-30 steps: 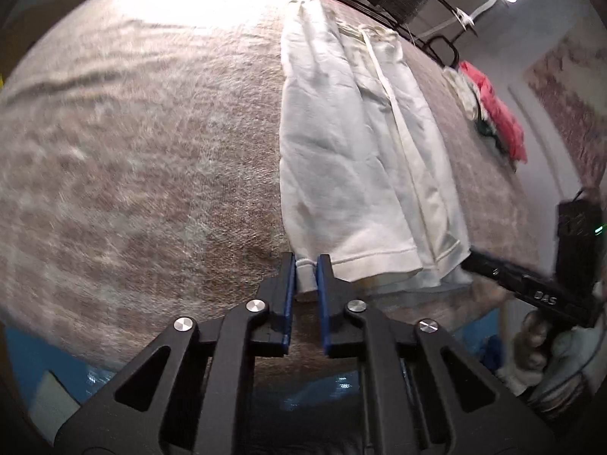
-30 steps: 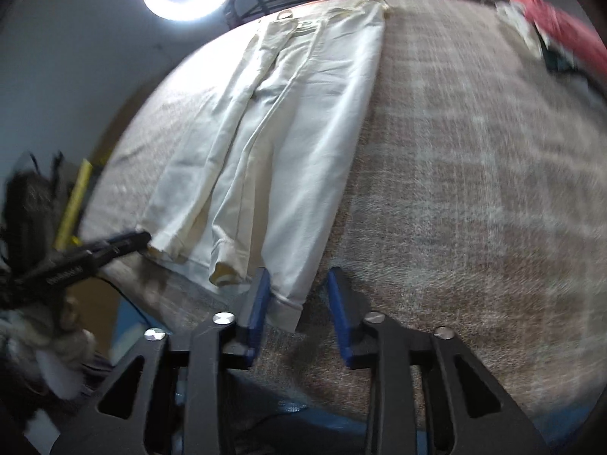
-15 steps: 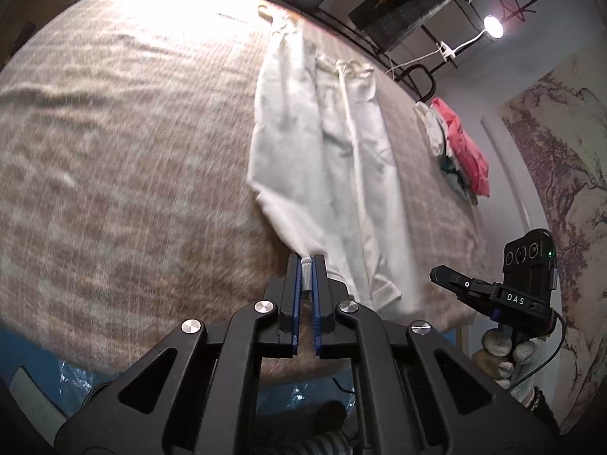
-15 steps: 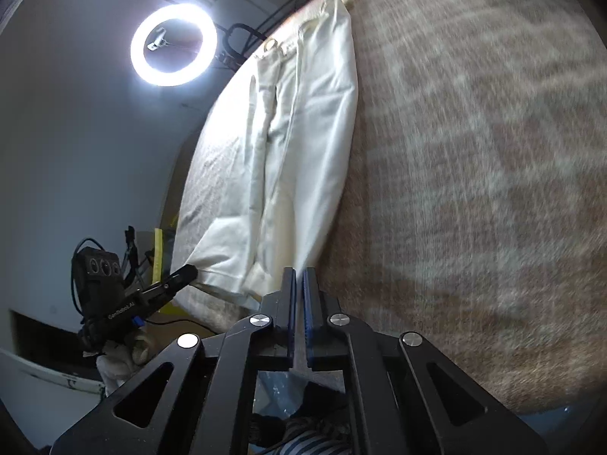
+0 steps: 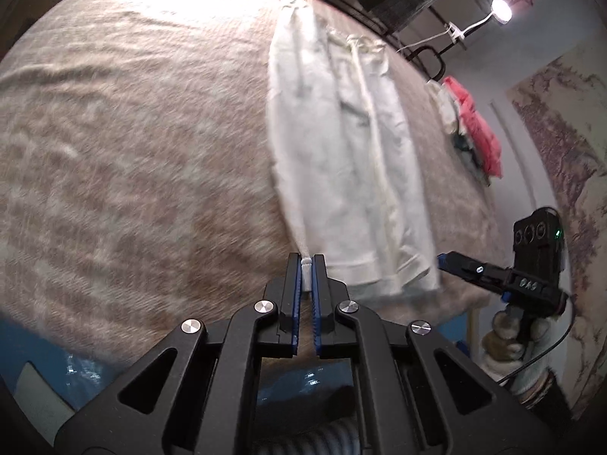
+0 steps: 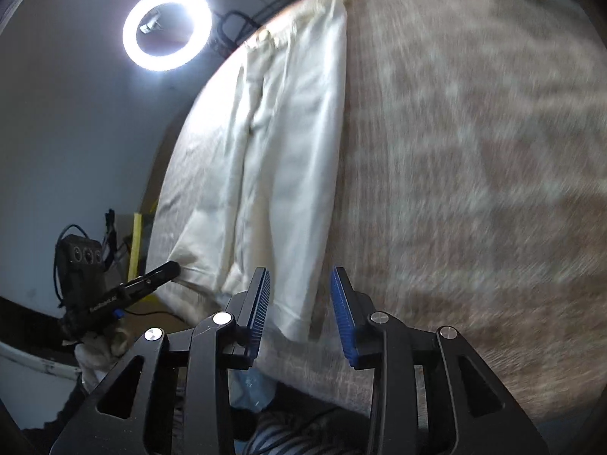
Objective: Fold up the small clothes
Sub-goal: 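Grasp the hem of the folded strip with both tools, then fold the hem up toward the straps and release both tools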
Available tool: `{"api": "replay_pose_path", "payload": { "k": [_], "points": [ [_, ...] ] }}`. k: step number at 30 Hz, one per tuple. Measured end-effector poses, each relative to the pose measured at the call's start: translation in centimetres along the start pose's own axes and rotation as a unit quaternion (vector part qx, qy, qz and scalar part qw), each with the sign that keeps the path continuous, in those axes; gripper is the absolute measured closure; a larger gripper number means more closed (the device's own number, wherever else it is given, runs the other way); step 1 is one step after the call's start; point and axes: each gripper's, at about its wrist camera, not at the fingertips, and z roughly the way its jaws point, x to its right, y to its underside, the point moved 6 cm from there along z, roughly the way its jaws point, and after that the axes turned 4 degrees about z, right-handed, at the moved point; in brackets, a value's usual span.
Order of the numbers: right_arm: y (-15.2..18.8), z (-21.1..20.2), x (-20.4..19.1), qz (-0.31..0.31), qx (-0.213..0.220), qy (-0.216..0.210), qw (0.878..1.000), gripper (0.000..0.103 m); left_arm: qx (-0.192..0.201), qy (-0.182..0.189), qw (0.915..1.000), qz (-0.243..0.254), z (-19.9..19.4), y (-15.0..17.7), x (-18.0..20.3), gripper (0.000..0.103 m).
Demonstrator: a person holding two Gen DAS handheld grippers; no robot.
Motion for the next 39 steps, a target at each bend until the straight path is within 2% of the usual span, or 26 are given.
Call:
{"api": "replay_pose_path", "payload": {
  "k": [4, 9, 10, 12, 13, 18, 26, 33, 39],
  "points": [
    [0.6, 1.0, -0.1, -0.003, -0.013, -0.014, 1.000, 0.070, -0.013, 0.022, 0.9995, -0.020, -0.1, 0.5, -1.1, 0.100],
    [1.0, 1.5, -0.2, 0.010, -0.022, -0.044, 0.999, 0.070, -0.038, 0.027, 0.9984, -0.033, 1.4, 0.4, -1.3, 0.096],
    [1.1, 1.5, -0.3, 0.005, -0.022, -0.044, 0.999, 0.072, -0.043, 0.032, 0.9978, -0.039, 1.8, 0.5, -1.3, 0.096],
    [1.5, 1.5, -0.2, 0.001, -0.032, -0.045, 0.998, 0.084, -0.041, 0.036, 0.9978, -0.036, 1.9, 0.2, -1.1, 0.096],
    [1.7, 1.9, -0.2, 0.002, -0.042, -0.045, 0.998, 0.096, -0.042, 0.035, 0.9981, -0.029, 1.9, 0.1, -0.9, 0.098],
    [1.4, 1.5, -0.4, 0.006, -0.032, -0.056, 0.998, 0.099, -0.023, 0.038, 0.9989, -0.017, 1.0, -0.4, 0.1, 0.100],
    [-2.3, -1.8, -2.5, -0.008, 0.028, -0.087, 0.996, 0.099, 0.023, 0.058, 0.9977, -0.026, -0.9, -4.5, 1.2, 0.100],
    [-7.1, -2.5, -3.0, -0.017, 0.054, -0.072, 0.996, 0.099, 0.047, 0.054, 0.9972, -0.020, -0.3, -9.0, 1.9, 0.100],
    [-10.5, -1.2, -2.8, -0.019, 0.064, -0.057, 0.996, 0.099, 0.051, 0.029, 0.9981, -0.020, 2.0, -12.1, 1.5, 0.100]
  ]
}}
